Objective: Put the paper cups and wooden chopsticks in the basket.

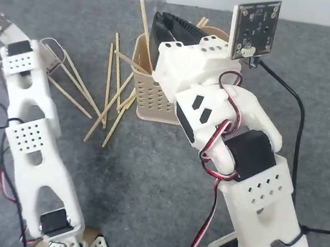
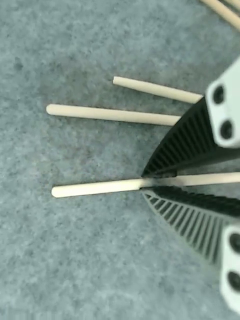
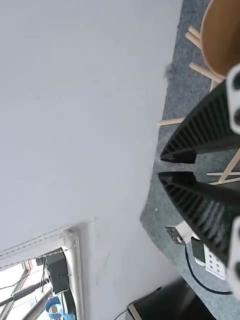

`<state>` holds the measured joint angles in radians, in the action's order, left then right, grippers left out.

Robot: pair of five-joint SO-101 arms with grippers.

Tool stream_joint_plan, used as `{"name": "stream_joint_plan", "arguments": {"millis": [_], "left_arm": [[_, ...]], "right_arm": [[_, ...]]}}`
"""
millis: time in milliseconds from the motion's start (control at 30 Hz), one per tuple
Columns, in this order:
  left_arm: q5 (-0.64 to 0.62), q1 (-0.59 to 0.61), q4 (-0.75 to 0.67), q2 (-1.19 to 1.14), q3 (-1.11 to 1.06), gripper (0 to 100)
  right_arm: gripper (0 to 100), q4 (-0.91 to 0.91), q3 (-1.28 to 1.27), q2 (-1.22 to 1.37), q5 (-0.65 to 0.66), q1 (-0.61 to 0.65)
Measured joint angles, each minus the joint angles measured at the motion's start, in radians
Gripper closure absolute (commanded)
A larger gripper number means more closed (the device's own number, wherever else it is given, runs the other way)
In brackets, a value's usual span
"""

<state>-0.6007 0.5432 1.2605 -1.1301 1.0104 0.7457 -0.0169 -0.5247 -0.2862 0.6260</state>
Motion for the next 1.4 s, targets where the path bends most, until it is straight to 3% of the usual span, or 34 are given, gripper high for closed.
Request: {"name": "stream_joint_plan", "arguments": {"millis": [233, 433, 933, 1100, 1400], "left_arm": [[0.005, 0.012, 0.215, 0.002, 0.218, 99], [0.005, 0.031, 0.439, 0.002, 0.548, 99], [0.041, -0.017, 0.462, 0.118, 0.626, 99], [0.041, -0.025, 0.462, 0.249, 0.494, 99], [0.041, -0.1, 0.462, 0.747, -0.057, 99]], "right_arm": [[95.5, 0.0, 0.0, 0.0, 0.0, 0.0], [95.5, 0.0, 0.0, 0.0, 0.0, 0.0], [95.5, 0.026, 0.0, -0.048, 0.0, -0.002], [95.5, 0.026, 0.0, -0.048, 0.0, 0.0], [95.5, 0.026, 0.0, -0.048, 0.0, 0.0]]}}
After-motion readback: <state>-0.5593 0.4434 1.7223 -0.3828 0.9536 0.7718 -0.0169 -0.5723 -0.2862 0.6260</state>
